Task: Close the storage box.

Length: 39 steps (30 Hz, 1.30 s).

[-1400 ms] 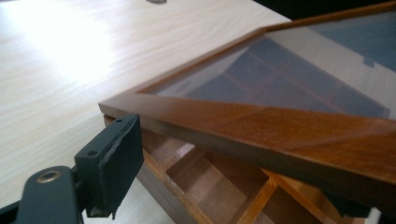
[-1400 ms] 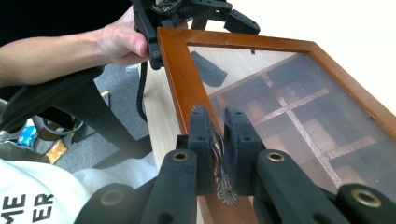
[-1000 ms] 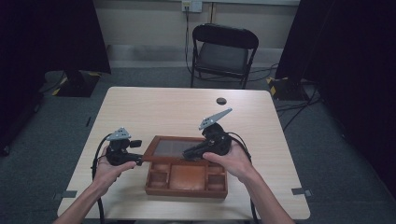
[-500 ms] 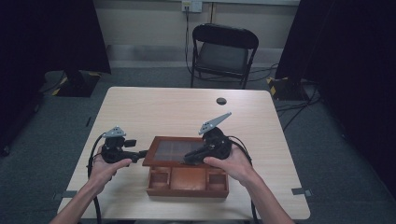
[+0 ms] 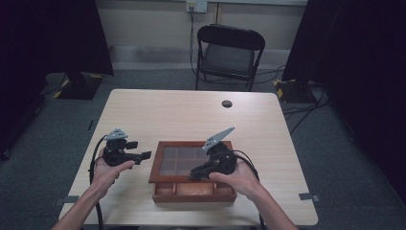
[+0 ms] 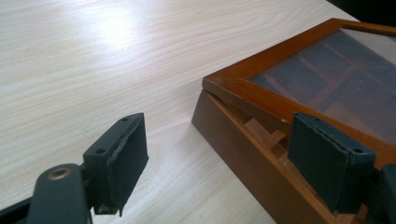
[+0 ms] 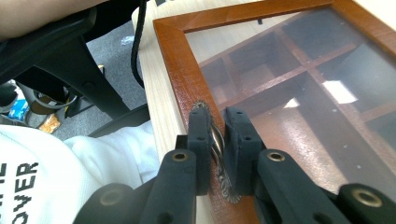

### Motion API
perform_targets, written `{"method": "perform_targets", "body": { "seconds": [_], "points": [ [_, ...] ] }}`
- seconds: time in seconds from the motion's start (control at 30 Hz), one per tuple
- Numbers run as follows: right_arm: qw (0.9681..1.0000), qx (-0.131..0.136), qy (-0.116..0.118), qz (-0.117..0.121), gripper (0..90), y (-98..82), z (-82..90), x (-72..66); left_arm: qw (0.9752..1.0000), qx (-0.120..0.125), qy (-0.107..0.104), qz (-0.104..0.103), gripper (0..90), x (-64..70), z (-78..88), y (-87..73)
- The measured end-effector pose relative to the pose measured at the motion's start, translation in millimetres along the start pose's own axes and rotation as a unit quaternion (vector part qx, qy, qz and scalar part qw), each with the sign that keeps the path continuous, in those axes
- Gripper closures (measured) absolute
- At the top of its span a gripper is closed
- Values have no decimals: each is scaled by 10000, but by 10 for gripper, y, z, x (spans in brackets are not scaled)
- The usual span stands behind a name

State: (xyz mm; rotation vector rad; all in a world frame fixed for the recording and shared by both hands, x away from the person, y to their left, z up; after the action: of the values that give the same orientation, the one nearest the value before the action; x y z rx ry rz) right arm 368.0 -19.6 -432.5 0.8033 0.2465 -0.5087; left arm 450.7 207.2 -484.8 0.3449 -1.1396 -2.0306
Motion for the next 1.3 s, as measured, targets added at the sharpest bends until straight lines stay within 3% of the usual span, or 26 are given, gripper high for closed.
{"method": "perform_targets", "body": {
  "seconds": [0.2,0.4,0.67,1.3],
  "points": [
    [9999,-95,49,-16,822,-73,-68,13,10000,13,-15,-58,199,18,13,0],
    [10000,-9,2,55,823,-111,-128,17,10000,-3,6,-77,199,11,22,-7],
    [9997,-255,37,-17,826,-241,-297,42,9998,-60,-67,-174,200,60,-14,-14],
    [9989,-454,20,-91,829,-385,-461,101,9998,-88,-59,-170,199,54,-10,-20]
  ]
}}
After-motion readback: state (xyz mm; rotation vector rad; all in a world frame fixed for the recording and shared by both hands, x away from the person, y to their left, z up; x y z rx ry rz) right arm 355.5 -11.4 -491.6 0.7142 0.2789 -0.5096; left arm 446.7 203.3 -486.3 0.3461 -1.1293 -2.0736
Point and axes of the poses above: each handheld gripper's, and its own axes: z roughly backward along the jaws, y roughly out of its top, x roughly to its right, the point moved 9 cm from there along -z, roughly forward along the jaws, and after that the axes turned 6 degrees about -z, right-handed, at the moved point
